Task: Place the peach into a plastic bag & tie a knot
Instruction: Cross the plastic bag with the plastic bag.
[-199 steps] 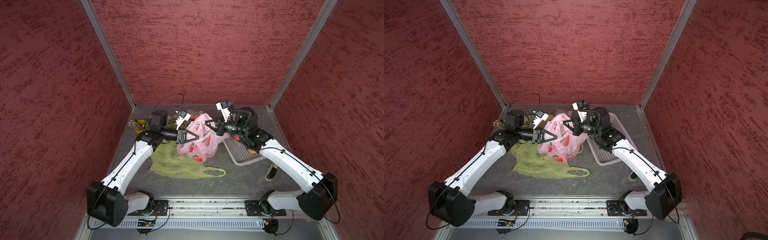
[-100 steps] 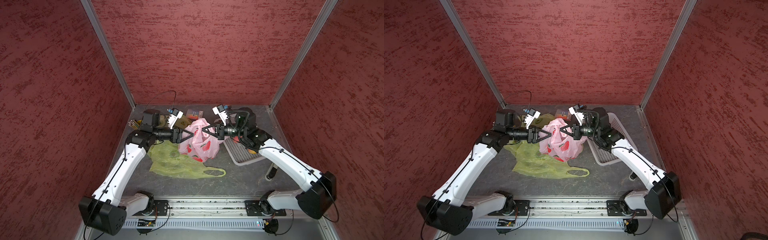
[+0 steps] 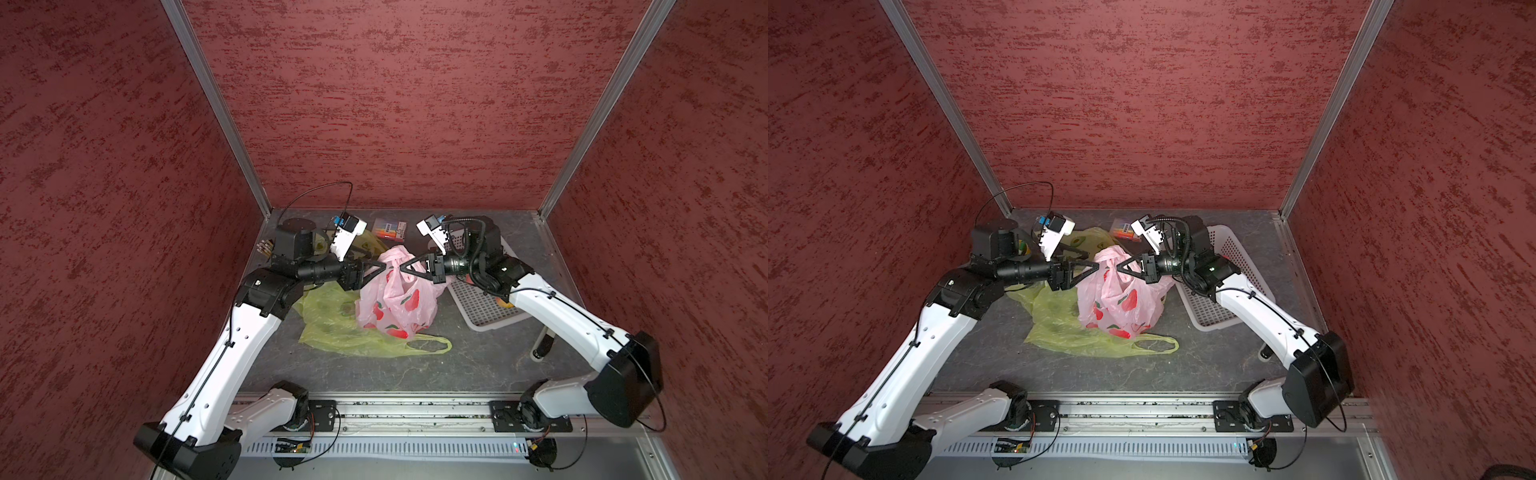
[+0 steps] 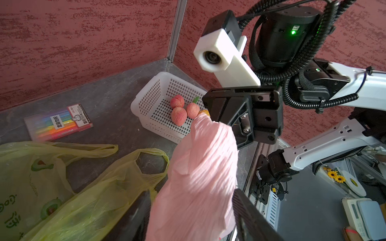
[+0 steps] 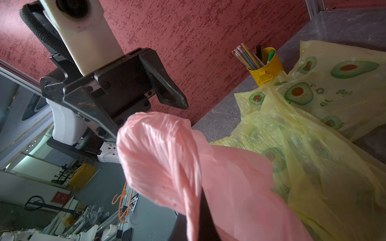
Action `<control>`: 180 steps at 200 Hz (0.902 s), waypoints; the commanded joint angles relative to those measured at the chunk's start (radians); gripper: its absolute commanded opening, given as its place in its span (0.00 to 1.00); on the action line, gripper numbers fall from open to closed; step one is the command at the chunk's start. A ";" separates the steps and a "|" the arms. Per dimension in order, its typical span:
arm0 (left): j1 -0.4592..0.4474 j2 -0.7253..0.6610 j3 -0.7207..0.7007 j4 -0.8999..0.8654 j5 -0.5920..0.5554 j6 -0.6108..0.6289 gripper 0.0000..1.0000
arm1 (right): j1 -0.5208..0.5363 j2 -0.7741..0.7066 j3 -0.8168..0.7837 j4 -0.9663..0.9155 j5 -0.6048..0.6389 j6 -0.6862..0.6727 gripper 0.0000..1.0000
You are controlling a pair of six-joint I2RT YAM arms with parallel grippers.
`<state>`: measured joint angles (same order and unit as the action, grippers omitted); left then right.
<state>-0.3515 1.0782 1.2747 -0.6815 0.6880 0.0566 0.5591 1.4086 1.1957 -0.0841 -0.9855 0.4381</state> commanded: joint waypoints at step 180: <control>0.040 0.218 0.197 -0.216 0.378 0.051 0.12 | 0.090 0.013 0.154 -0.334 -0.013 -0.279 0.00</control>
<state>-0.3183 1.2671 1.4303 -0.7765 0.9646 0.0654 0.6285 1.4086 1.2900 -0.3420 -0.9981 0.2398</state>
